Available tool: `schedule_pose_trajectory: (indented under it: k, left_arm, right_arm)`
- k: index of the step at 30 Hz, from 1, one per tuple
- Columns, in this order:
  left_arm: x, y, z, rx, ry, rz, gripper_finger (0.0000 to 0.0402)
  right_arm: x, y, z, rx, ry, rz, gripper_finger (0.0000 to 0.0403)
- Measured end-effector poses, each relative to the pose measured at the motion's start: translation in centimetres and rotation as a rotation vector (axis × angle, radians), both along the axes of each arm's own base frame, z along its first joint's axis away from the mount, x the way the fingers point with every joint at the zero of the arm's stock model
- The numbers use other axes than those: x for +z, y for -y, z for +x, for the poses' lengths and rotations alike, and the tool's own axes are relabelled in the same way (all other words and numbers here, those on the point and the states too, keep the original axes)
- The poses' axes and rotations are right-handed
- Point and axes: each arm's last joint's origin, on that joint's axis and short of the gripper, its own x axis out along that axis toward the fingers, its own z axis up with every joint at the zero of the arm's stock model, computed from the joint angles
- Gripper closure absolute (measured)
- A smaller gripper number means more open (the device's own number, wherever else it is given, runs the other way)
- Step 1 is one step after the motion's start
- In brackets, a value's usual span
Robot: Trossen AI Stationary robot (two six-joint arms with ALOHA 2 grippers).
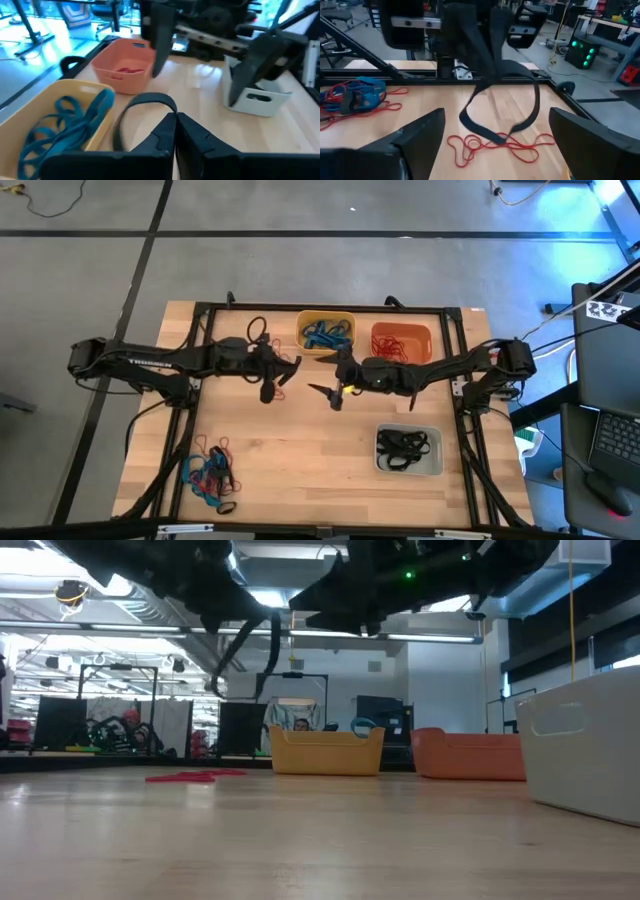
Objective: Sort rubber bands into baskets
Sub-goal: Put the black rubber band into the white bin
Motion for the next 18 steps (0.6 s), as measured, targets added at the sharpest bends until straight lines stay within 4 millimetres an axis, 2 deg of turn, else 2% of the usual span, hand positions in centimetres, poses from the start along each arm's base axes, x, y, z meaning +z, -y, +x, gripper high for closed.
schedule_pose_trajectory:
  k: [13,18]
  left_arm:
    - [0.2,1.7,2.6,-0.076,0.187,0.002,0.0389]
    - [-0.1,1.8,3.3,-0.081,0.223,0.003,0.0389]
  right_arm:
    - [-1.3,-0.1,1.3,0.01,0.091,0.005,0.0049]
    - [-1.4,-0.3,1.5,0.095,0.117,0.019,0.0049]
